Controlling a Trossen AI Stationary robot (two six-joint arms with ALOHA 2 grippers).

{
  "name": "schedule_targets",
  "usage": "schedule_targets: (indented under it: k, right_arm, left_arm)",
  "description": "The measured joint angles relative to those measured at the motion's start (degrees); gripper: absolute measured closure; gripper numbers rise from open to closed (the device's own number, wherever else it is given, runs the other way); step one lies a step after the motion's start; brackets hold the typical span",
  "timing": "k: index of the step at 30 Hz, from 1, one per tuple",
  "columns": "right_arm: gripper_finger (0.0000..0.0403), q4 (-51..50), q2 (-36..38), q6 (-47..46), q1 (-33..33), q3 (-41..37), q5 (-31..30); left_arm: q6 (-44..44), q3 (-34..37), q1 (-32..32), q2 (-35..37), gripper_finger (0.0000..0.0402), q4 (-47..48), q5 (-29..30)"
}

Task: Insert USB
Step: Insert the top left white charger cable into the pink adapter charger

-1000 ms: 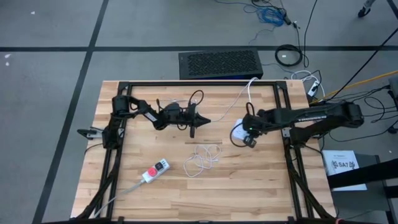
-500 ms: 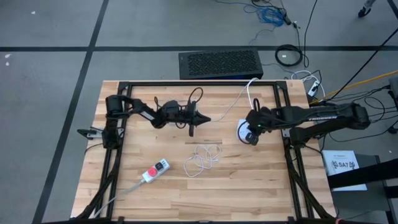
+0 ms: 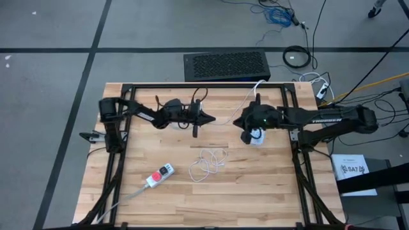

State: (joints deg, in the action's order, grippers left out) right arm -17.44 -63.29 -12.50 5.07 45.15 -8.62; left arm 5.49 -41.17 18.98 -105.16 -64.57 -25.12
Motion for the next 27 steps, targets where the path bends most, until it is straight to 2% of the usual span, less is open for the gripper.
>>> schedule_targets:
  k: [5,8,12,17,21,27]
  right_arm:
    - [0.0379,7.04,-4.87,0.48,1.93,0.02,-0.01]
    - [0.0365,9.87,-7.95,3.67,2.97,0.02,0.02]
    - [0.0339,13.94,-11.32,5.96,4.63,0.02,0.62]
    - [0.0315,16.24,-14.85,7.43,6.57,0.09,4.32]
    - [0.0309,18.17,-18.35,8.04,6.9,0.09,4.52]
    - [0.0309,27.98,-23.94,7.53,5.24,0.11,4.55]
  left_arm:
    - [-4.98,0.0,0.02,7.17,0.0396,15.7,1.28]
    - [-6.99,0.56,0.02,11.68,0.0396,20.22,1.36]
    - [-7.84,3.79,0.52,16.73,0.0396,19.89,2.2]
    - [-7.81,10.59,0.96,23.09,0.0396,17.88,8.12]
    - [-7.34,15.81,0.36,26.34,0.0396,17.03,11.47]
    - [-5.92,21.41,-2.11,31.37,0.0396,10.51,14.57]
